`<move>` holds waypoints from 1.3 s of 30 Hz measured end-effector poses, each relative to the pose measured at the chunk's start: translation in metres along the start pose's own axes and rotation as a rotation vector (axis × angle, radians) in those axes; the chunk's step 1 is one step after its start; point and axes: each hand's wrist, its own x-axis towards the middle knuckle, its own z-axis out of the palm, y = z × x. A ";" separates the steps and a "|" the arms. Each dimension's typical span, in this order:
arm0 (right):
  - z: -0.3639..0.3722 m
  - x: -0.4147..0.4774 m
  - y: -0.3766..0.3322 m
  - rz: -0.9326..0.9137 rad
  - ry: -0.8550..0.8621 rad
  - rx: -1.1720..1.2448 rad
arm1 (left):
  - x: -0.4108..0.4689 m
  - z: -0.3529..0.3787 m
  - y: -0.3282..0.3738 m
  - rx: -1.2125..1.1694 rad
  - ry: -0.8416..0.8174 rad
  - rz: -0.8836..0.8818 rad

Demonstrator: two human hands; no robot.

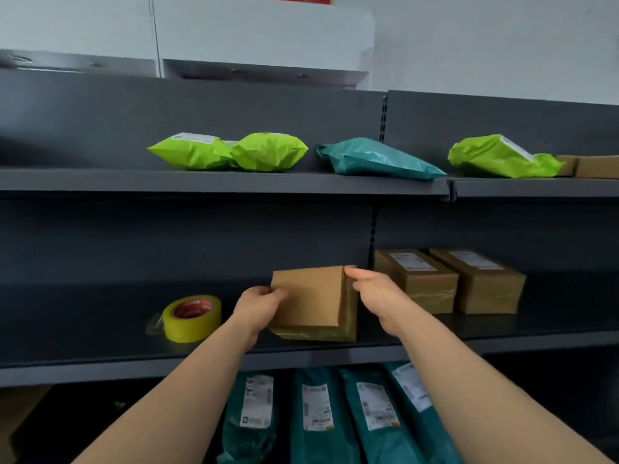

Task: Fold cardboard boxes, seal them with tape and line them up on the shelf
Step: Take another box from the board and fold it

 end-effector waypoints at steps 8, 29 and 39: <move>0.045 0.026 0.003 0.011 0.065 0.417 | 0.040 -0.025 -0.009 -0.123 -0.046 -0.044; 0.081 0.046 0.005 0.021 -0.001 0.223 | 0.075 -0.055 -0.011 0.010 -0.182 0.272; 0.073 0.040 0.011 0.037 -0.160 0.219 | 0.063 -0.063 -0.020 0.060 -0.455 0.022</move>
